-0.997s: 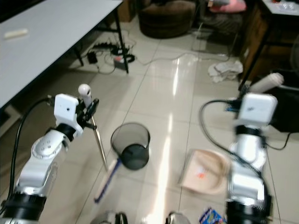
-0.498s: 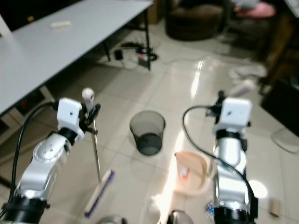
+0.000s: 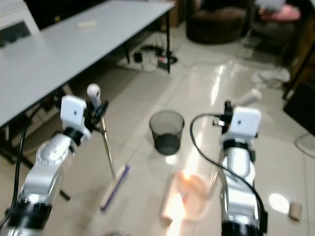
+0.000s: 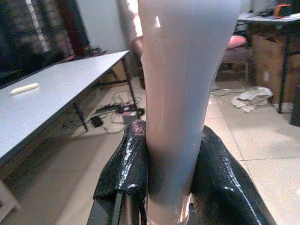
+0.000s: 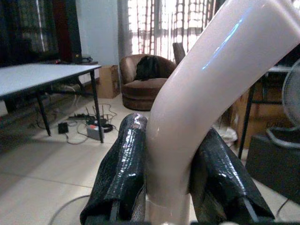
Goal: Sweep floor
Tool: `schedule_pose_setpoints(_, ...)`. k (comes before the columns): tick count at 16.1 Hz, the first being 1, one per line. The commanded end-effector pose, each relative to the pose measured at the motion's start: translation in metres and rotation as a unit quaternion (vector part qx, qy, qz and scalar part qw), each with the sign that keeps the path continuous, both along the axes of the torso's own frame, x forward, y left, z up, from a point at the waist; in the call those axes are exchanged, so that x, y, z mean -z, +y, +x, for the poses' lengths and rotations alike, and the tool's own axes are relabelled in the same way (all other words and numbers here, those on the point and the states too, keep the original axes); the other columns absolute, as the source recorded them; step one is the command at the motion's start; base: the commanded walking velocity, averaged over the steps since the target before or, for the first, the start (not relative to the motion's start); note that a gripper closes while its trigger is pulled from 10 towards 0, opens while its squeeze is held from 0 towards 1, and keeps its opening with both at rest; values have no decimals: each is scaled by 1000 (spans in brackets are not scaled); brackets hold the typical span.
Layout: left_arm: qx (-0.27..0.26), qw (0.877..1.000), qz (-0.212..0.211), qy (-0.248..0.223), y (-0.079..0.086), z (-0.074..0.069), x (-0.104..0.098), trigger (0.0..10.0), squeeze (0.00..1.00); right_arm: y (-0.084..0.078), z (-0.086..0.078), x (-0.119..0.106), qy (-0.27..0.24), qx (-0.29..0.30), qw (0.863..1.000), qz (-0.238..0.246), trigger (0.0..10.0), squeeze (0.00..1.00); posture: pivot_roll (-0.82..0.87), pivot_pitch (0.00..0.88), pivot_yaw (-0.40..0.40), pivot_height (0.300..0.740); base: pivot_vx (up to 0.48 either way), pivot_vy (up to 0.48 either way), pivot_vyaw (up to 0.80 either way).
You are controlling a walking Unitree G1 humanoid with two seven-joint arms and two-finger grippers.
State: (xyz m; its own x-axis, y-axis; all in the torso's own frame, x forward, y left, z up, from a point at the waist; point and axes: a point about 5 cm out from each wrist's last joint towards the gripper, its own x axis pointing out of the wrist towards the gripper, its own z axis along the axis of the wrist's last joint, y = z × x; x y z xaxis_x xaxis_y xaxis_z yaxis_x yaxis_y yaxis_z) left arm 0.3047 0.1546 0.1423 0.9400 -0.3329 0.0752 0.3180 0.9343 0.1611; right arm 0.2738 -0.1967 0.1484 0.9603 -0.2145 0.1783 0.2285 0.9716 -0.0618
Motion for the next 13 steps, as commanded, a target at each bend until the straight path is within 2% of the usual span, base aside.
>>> schedule_pose_setpoints(1, -1, 1000, 8, -27, 2, 2, -11, 10000, 0, 2, 2, -10, -19, -3, 1000, 2, 10000, 0, 0, 34, 97, 740, 337, 0, -800)
schedule_pose_setpoints(2, -1, 1000, 11, -26, 3, 2, -11, 10000, 0, 2, 2, -9, -18, -3, 1000, 4, 10000, 0, 1, 32, 99, 740, 341, 0, -800)
schedule_pose_setpoints(7, -4, 1000, 13, -26, 3, 3, -11, 10000, 0, -1, 3, -7, -6, 0, 1000, -10, 10000, 0, 2, 40, 97, 740, 353, 0, 0)
schedule_pose_setpoints(11, -6, 1000, 13, -25, 3, 2, -10, 10000, 0, 4, 5, -7, -5, -18, 1000, -10, 10000, 0, 6, 42, 93, 740, 358, 0, 0)
schedule_pose_setpoints(13, -7, 1000, 13, -25, 4, 1, -10, 10000, 0, 5, 5, -6, -4, -19, 1000, -10, 10000, 0, 6, 42, 93, 740, 0, 0, 0)
